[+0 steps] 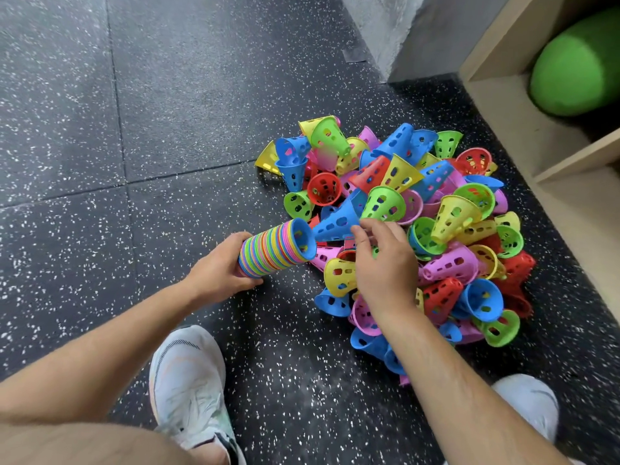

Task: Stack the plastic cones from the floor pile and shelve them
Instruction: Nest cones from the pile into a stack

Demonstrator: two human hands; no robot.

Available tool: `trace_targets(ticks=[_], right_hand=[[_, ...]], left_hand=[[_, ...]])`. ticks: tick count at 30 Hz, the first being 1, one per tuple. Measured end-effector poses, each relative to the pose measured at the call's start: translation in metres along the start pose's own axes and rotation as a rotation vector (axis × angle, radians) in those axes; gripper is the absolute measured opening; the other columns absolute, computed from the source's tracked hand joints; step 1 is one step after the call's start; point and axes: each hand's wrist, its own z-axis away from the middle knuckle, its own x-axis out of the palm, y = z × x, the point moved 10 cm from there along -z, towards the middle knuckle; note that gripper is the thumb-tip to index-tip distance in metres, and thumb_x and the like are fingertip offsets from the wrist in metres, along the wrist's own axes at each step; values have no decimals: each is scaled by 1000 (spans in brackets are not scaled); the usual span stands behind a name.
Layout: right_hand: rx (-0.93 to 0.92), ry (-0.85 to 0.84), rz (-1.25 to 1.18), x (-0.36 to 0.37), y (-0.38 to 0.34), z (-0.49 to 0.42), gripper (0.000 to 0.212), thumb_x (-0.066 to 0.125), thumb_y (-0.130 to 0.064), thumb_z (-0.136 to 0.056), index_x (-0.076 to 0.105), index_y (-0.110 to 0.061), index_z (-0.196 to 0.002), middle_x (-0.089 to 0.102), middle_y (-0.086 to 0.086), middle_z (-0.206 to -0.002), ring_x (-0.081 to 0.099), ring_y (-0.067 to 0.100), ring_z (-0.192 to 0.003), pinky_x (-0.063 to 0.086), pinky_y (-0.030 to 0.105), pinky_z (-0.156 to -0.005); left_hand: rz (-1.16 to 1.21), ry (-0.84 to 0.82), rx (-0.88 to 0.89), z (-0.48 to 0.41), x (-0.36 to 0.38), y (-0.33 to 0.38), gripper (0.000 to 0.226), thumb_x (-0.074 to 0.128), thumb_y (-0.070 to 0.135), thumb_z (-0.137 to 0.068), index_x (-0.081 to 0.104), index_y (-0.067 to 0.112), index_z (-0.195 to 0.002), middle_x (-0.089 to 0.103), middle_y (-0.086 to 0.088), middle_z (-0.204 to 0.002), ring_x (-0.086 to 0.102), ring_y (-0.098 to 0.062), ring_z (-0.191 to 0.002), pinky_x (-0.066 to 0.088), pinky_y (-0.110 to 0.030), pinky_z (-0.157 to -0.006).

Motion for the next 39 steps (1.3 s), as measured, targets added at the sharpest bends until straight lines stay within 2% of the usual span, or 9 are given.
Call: trace_targets(ticks=[5, 8, 11, 14, 21, 27, 33, 36, 39], right_hand=[[-86, -57, -102, 19, -26, 10, 15, 68, -20, -94, 74, -15, -106, 65, 0, -100, 61, 14, -91, 47, 23, -81], [-149, -222, -147, 47, -34, 18, 17, 64, -15, -94, 74, -11, -108, 64, 1, -102, 60, 11, -95, 44, 14, -88], [-181, -409, -193, 71, -39, 29, 22, 56, -11, -97, 70, -10, -114, 64, 3, -111, 60, 14, -105, 47, 26, -96], [-172, -471, -186, 74, -40, 28, 26, 56, -9, -98, 65, -10, -123, 62, 3, -118, 56, 12, -111, 41, 18, -97], [-69, -49, 94, 14, -8, -4, 18, 60, -20, -94, 66, -15, -110, 61, 1, -106, 52, 22, -104, 41, 32, -91], [102, -134, 238, 9, 26, -11, 46, 62, -32, -95, 54, -10, -135, 50, 6, -131, 40, 23, -124, 34, 36, -108], [213, -112, 340, 0, 37, -18, 58, 71, -30, -90, 44, -14, -139, 29, 10, -146, 32, 30, -131, 43, 44, -103], [285, -155, 349, -2, 46, -23, 65, 69, -35, -91, 39, -13, -145, 35, 11, -147, 32, 30, -133, 41, 45, -105], [307, -202, 326, 1, 49, -23, 48, 61, -33, -98, 47, -10, -138, 52, 9, -136, 38, 28, -129, 41, 44, -101]], left_hand=[[18, 4, -4, -2, 0, -3, 78, 91, 29, -76, 44, 29, -138, 58, 12, -121, 58, -14, -106, 44, -32, -87], [37, -3, 8, -2, 0, -6, 79, 91, 31, -74, 44, 30, -137, 58, 11, -122, 60, -17, -110, 49, -37, -94], [116, 2, -26, -1, -2, -12, 78, 86, 48, -66, 44, 40, -131, 61, 15, -117, 63, -15, -107, 52, -40, -95], [181, 3, -39, -2, -3, -16, 76, 79, 58, -59, 44, 46, -125, 63, 18, -112, 64, -9, -103, 53, -42, -96], [151, -9, -14, -1, -2, -14, 82, 76, 61, -59, 43, 39, -131, 58, 18, -117, 61, -12, -108, 52, -46, -99], [154, -4, 10, -2, -1, -11, 78, 78, 55, -60, 45, 38, -130, 59, 17, -115, 62, -13, -107, 52, -46, -98], [152, -11, 3, -2, 0, -13, 81, 76, 59, -59, 44, 38, -130, 59, 17, -116, 62, -13, -107, 53, -46, -97], [145, -11, 1, -2, 1, -14, 83, 76, 58, -59, 44, 36, -132, 59, 16, -117, 62, -13, -108, 52, -46, -99], [150, -9, -1, -3, 2, -16, 81, 81, 53, -61, 43, 40, -132, 60, 19, -117, 62, -12, -108, 52, -45, -99]])
